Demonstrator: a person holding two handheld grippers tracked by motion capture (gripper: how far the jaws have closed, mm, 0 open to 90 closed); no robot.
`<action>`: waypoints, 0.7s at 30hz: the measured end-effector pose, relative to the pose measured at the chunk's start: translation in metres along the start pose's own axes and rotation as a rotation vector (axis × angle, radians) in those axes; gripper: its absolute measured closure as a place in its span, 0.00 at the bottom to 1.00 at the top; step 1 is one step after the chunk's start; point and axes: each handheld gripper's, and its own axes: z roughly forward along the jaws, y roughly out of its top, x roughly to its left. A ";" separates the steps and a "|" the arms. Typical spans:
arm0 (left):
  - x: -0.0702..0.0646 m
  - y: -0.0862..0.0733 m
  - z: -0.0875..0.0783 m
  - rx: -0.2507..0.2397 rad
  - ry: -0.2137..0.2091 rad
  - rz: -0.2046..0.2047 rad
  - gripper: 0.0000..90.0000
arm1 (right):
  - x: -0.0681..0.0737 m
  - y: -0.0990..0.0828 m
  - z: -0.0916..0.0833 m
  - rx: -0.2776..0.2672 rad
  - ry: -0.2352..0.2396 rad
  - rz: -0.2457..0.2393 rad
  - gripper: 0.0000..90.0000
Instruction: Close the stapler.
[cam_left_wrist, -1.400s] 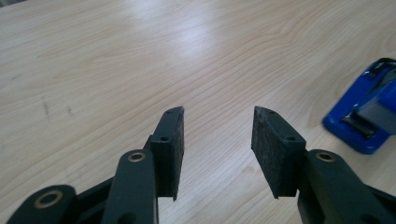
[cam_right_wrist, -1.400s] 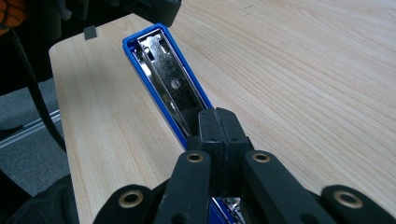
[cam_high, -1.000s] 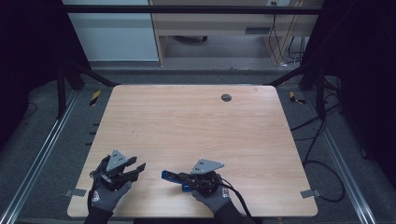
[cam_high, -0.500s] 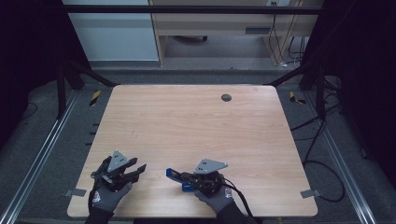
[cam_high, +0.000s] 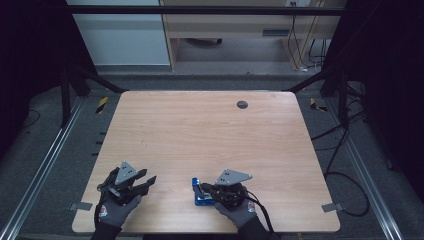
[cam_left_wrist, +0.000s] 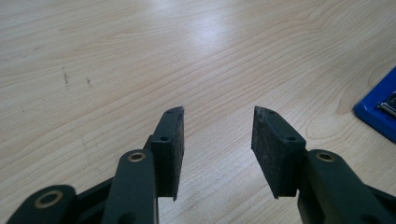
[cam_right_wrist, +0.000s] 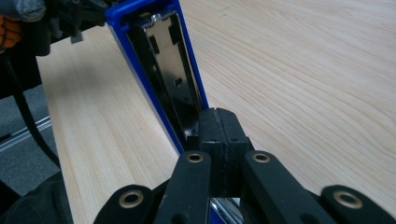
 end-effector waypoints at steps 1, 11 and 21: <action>0.000 0.000 0.000 0.000 -0.001 -0.001 0.60 | -0.001 0.000 -0.001 -0.003 -0.004 0.004 1.00; 0.001 -0.001 -0.002 0.000 0.004 0.004 0.60 | -0.006 -0.003 -0.010 -0.012 -0.008 0.022 1.00; 0.002 -0.002 -0.001 0.006 0.006 -0.001 0.60 | -0.020 -0.001 -0.030 -0.055 -0.056 0.050 1.00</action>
